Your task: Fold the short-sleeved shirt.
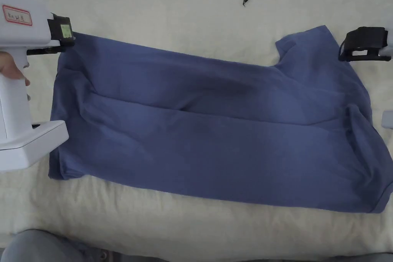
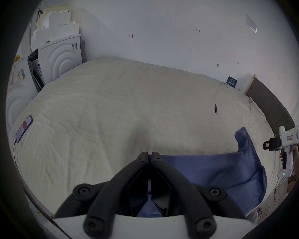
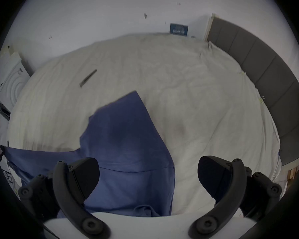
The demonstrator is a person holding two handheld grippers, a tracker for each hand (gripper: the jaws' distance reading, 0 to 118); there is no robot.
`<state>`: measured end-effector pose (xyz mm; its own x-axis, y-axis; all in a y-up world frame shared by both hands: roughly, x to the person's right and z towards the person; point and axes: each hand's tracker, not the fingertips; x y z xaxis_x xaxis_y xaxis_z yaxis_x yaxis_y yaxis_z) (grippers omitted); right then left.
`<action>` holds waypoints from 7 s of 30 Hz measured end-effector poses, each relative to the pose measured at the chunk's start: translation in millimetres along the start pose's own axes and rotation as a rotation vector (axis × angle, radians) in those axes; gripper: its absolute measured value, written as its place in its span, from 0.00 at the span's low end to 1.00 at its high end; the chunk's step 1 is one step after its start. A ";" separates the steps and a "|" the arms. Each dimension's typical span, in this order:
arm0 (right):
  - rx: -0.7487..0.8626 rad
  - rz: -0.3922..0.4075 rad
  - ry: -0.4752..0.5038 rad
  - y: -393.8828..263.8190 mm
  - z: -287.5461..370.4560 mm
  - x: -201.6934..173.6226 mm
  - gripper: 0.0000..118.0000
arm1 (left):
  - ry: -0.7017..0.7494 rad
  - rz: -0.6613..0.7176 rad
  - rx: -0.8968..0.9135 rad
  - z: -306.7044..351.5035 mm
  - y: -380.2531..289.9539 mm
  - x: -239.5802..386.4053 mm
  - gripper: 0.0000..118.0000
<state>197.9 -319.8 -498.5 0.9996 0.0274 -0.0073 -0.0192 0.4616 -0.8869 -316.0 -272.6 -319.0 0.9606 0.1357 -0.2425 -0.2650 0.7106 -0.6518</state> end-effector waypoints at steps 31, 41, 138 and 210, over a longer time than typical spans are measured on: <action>-0.018 -0.166 0.050 -12.1 -17.5 19.8 0.02 | 0.027 0.009 -0.062 -37.4 -1.9 -10.0 0.00; 0.201 -0.129 0.147 -42.8 86.1 31.0 0.02 | 0.035 0.044 -0.015 0.8 -9.0 -30.9 0.00; 0.788 -0.014 0.047 -240.4 174.8 -51.9 0.00 | -0.211 -0.004 0.128 66.7 -72.7 -25.6 0.08; 0.766 -0.079 0.019 -259.4 177.1 -11.8 0.00 | -0.345 -0.151 -0.223 78.1 -78.8 99.3 0.11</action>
<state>187.4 -282.8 -186.6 0.9987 -0.0428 0.0290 0.0498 0.9469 -0.3178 -193.1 -261.2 -235.6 0.9516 0.2916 0.0974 -0.0943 0.5785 -0.8102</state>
